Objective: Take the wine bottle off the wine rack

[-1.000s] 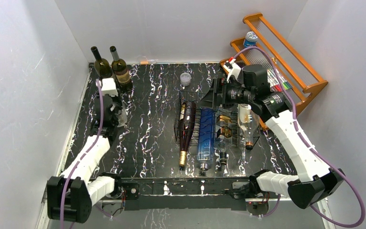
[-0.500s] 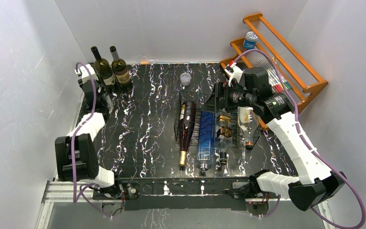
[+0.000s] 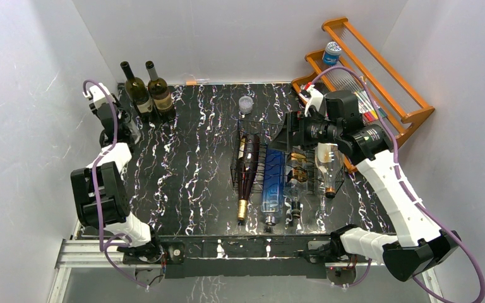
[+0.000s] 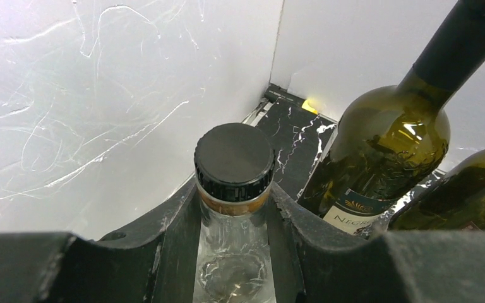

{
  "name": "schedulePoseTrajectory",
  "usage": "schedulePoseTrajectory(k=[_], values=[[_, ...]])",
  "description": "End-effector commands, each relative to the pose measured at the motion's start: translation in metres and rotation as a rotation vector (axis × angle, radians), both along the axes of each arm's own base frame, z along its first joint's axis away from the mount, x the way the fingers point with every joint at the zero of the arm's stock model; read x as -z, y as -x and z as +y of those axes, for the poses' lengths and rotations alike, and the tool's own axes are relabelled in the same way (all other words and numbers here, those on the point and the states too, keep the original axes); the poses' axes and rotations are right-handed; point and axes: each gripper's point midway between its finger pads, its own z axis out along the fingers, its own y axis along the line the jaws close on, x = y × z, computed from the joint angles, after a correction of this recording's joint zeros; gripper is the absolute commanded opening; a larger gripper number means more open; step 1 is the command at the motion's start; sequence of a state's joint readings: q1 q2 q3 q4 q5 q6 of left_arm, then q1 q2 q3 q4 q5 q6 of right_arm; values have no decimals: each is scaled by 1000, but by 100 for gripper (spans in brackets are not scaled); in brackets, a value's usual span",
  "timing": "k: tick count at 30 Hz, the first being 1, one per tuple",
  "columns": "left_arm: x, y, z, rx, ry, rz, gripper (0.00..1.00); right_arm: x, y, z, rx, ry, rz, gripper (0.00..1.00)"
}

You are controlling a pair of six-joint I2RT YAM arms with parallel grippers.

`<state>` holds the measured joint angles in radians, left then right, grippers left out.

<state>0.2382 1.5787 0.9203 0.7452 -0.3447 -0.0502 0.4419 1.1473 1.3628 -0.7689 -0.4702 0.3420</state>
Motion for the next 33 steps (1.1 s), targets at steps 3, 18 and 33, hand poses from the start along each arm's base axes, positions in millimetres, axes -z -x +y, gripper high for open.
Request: schedulePoseTrajectory(k=[3,18,33], values=[[-78,10,-6,30,-21,-305,14,-15,0,0,-7,-25,-47,98],[-65,38,-18,48,49,-196,98,-6,-2,6,-12,-51,-3,98],[-16,83,-101,266,380,42,98,41,3,-56,222,243,29,98]])
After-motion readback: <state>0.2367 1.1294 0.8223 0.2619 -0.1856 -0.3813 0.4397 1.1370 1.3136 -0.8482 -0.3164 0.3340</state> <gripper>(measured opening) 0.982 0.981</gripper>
